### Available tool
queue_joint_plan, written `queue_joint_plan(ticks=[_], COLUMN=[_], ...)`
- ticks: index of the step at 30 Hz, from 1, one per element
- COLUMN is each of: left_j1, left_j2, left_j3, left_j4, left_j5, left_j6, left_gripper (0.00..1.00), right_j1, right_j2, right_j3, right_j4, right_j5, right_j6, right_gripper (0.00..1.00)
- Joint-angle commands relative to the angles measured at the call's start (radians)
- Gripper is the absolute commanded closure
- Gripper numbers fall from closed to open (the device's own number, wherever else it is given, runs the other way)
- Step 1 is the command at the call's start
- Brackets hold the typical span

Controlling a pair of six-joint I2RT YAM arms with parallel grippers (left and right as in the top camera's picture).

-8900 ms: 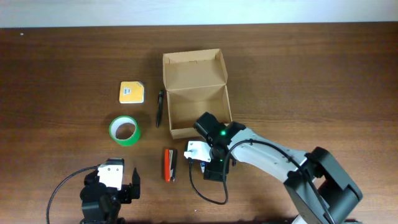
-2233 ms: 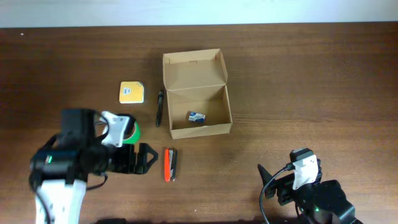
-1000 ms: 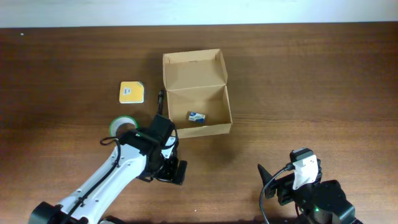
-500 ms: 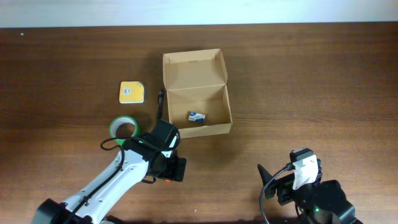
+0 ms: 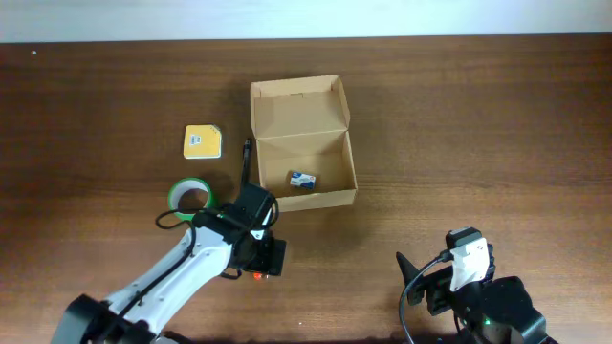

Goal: Pack container
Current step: 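Close the left gripper on the red stapler and lift it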

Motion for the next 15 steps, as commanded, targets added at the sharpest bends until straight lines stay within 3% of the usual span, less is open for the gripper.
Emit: queue_joint_plan(ticks=[1, 4, 6, 9, 15], left_j1=[-0.006, -0.006, -0.006, -0.006, -0.006], left_j2=[0.034, 0.053, 0.066, 0.080, 0.085], left_j3=[-0.010, -0.010, -0.010, -0.010, -0.010], left_j4=[0.016, 0.032, 0.041, 0.046, 0.045], left_j5=[-0.012, -0.014, -0.014, -0.014, -0.015], left_j6=[-0.029, -0.029, -0.029, -0.033, -0.044], left_gripper=[0.08, 0.11, 0.23, 0.29, 0.51], right_j1=[-0.004, -0.004, -0.004, -0.004, -0.004], right_j2=[-0.007, -0.007, -0.007, -0.007, -0.007], right_j3=[-0.003, -0.003, -0.003, -0.003, -0.003], right_j4=[0.003, 0.003, 0.002, 0.003, 0.003], right_j5=[0.016, 0.016, 0.016, 0.016, 0.016], right_j6=[0.008, 0.008, 0.008, 0.008, 0.008], right_gripper=[0.01, 0.01, 0.01, 0.01, 0.01])
